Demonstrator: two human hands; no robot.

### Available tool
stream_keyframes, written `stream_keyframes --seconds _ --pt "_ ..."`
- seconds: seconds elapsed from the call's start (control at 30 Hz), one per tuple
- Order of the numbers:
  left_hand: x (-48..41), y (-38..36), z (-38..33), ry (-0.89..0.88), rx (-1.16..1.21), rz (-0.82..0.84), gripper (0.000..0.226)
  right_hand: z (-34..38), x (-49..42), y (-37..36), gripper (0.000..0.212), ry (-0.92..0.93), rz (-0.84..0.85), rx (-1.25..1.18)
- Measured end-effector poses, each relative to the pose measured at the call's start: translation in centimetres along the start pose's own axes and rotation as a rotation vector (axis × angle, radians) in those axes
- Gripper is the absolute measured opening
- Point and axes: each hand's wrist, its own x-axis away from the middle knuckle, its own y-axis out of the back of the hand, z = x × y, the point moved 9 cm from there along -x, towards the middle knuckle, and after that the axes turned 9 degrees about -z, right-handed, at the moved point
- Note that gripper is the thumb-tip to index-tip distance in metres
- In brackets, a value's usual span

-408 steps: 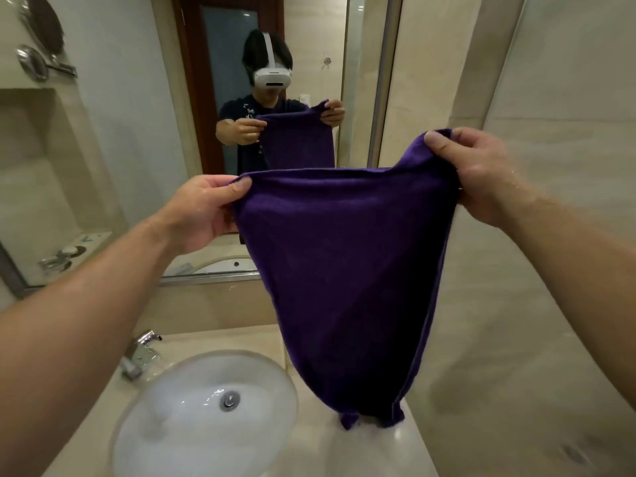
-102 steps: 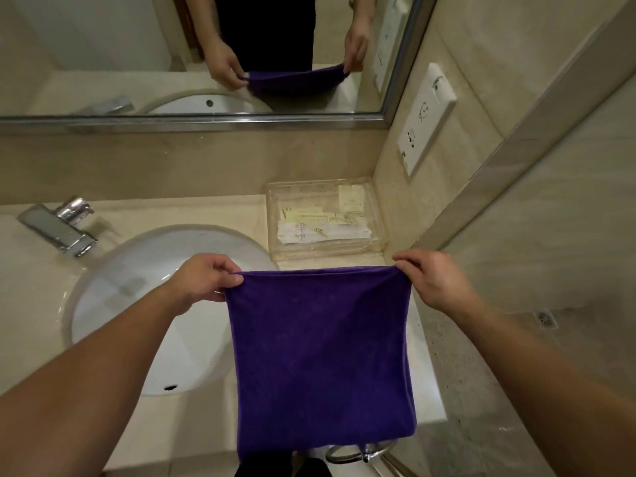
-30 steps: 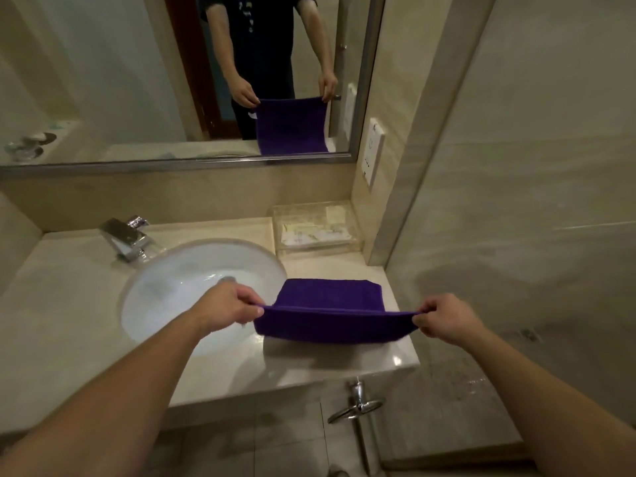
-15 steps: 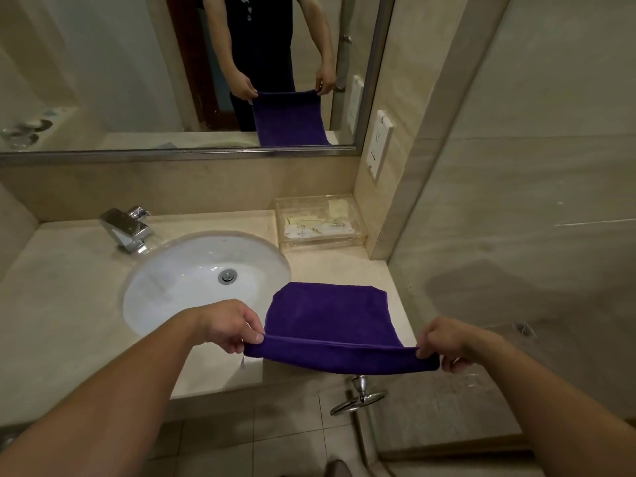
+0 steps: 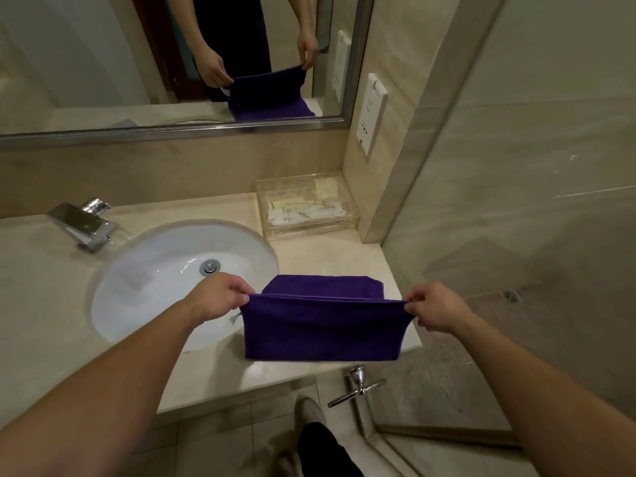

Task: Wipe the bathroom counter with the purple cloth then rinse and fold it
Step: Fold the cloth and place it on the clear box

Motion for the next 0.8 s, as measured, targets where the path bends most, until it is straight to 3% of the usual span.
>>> stream_keyframes --seconds 0.27,0.8 --pt "-4.2 -0.8 1.3 0.105 0.001 -0.115 0.019 1.1 -5.8 -2.1 0.014 0.048 0.035 0.012" --pt "-12.5 -5.1 4.5 0.266 -0.093 -0.112 0.019 0.0 -14.1 -6.5 0.016 -0.038 -0.004 0.084"
